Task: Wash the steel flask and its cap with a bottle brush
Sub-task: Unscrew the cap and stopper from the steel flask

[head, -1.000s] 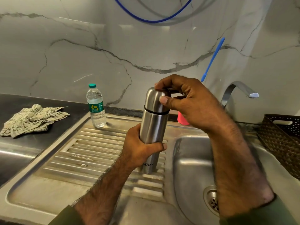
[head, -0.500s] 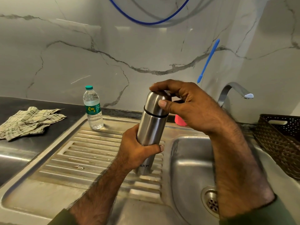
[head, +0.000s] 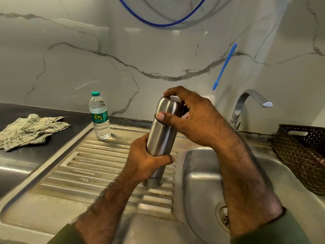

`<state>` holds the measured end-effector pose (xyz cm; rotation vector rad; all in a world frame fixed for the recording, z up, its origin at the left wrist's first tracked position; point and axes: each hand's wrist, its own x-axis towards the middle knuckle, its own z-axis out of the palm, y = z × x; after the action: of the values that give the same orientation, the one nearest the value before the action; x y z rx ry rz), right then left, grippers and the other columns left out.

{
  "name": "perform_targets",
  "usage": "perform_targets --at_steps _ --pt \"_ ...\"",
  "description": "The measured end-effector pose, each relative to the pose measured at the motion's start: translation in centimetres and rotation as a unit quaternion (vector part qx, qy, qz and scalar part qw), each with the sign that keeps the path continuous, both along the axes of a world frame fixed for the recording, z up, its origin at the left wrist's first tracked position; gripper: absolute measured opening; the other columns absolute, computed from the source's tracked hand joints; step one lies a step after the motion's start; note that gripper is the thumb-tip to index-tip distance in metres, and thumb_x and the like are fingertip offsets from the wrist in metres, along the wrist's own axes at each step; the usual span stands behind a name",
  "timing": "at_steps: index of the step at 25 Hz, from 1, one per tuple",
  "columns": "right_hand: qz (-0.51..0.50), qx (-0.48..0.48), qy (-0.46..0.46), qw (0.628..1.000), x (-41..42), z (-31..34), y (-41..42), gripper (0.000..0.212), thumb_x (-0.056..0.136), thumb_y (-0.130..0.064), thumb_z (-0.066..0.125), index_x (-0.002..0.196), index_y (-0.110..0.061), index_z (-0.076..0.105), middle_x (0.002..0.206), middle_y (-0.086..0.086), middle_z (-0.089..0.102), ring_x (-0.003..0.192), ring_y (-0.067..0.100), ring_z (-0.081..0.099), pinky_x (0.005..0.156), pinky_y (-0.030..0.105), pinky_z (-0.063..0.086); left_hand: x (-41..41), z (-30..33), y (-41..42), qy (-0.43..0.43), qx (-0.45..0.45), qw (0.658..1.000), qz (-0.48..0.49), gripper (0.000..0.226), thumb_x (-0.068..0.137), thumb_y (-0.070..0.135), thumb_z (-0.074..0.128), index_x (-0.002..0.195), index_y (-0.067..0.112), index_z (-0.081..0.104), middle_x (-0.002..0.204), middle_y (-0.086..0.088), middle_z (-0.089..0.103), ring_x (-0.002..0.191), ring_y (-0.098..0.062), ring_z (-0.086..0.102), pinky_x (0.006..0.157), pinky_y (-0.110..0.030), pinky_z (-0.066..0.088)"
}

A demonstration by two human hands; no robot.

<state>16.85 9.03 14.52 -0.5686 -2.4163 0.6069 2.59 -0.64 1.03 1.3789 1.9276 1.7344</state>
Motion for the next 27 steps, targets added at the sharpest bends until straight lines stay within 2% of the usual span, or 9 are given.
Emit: perform_targets --at_steps 2,5,8,10,13,16,21,24,27 --pt "-0.003 -0.001 0.037 0.999 -0.1 0.0 -0.1 0.052 0.086 -0.052 0.077 0.133 -0.043 0.055 0.128 -0.010 0.060 0.106 0.008 0.059 0.083 0.023 0.052 0.0 0.0 0.1 0.004 -0.002 1.000 -0.001 0.053 0.055 0.042 0.095 0.099 0.039 0.065 0.091 0.023 0.073 0.079 -0.005 0.072 0.062 -0.018 0.058" --pt "-0.026 -0.067 0.163 0.984 0.4 0.7 0.0 0.048 0.088 -0.039 0.080 0.129 -0.044 0.056 0.118 -0.016 0.062 0.101 -0.001 0.060 0.078 0.019 0.047 -0.7 -0.1 0.0 0.002 -0.002 1.000 0.017 0.054 0.052 0.046 0.095 0.097 0.036 0.067 0.087 0.017 0.074 0.076 -0.007 0.072 0.061 -0.019 0.058" --pt "-0.070 -0.143 0.215 0.964 0.3 -0.1 1.6 0.050 0.088 -0.037 0.080 0.130 -0.042 0.055 0.114 -0.014 0.062 0.101 0.003 0.063 0.079 0.020 0.052 -2.0 0.0 -0.4 -0.008 0.010 0.998 0.057 0.053 0.051 0.050 0.094 0.095 0.036 0.069 0.082 0.009 0.074 0.075 -0.009 0.073 0.063 -0.022 0.061" --pt "-0.100 -0.184 0.128 0.969 -0.2 -2.0 3.0 0.050 0.083 -0.033 0.085 0.126 -0.037 0.059 0.113 -0.013 0.061 0.099 0.005 0.061 0.071 0.015 0.051 -3.2 0.3 -0.8 -0.013 0.009 0.995 0.095 0.051 0.055 0.042 0.097 0.096 0.036 0.068 0.084 0.008 0.075 0.076 -0.007 0.073 0.064 -0.022 0.060" --pt "-0.087 -0.193 -0.070 0.975 -1.7 -6.3 4.7 0.055 0.077 -0.022 0.089 0.125 -0.030 0.063 0.123 -0.003 0.063 0.105 0.014 0.061 0.076 0.024 0.052 -4.8 0.4 -1.3 -0.050 0.008 0.988 0.145 0.052 0.060 0.028 0.103 0.099 0.032 0.069 0.090 0.004 0.075 0.079 -0.013 0.074 0.070 -0.032 0.062" --pt "-0.055 -0.159 -0.211 0.963 -3.2 -10.0 5.2 0.058 0.074 -0.019 0.090 0.125 -0.030 0.064 0.126 -0.001 0.064 0.104 0.016 0.062 0.071 0.023 0.050 -5.5 0.4 -1.5 -0.081 0.020 0.981 0.173 0.051 0.053 0.039 0.096 0.096 0.031 0.070 0.088 0.002 0.075 0.078 -0.017 0.074 0.070 -0.036 0.063" --pt "-0.053 -0.147 -0.243 0.957 -4.6 -12.5 5.3 0.059 0.073 -0.023 0.092 0.123 -0.033 0.062 0.126 -0.001 0.061 0.103 0.017 0.061 0.061 0.019 0.050 -5.5 0.1 -1.2 -0.072 0.012 0.983 0.169 0.053 0.061 0.031 0.102 0.103 0.028 0.069 0.091 0.003 0.074 0.082 -0.015 0.073 0.072 -0.035 0.063" --pt "-0.059 -0.144 -0.242 0.958 -5.2 -12.6 5.2 0.060 0.073 -0.026 0.093 0.123 -0.033 0.060 0.127 0.000 0.061 0.107 0.019 0.061 0.074 0.029 0.061 -5.1 0.2 -1.1 -0.057 0.007 0.986 0.155 0.052 0.068 0.023 0.099 0.108 0.028 0.066 0.094 0.006 0.072 0.085 -0.014 0.072 0.072 -0.031 0.060" --pt "-0.056 -0.139 -0.259 0.954 -5.3 -12.5 5.0 0.066 0.073 -0.032 0.093 0.129 -0.032 0.058 0.132 0.001 0.061 0.113 0.020 0.060 0.088 0.035 0.060 -4.9 0.3 -1.2 -0.040 0.007 0.989 0.143 0.052 0.068 0.024 0.099 0.107 0.031 0.065 0.093 0.009 0.071 0.085 -0.011 0.071 0.070 -0.026 0.057"
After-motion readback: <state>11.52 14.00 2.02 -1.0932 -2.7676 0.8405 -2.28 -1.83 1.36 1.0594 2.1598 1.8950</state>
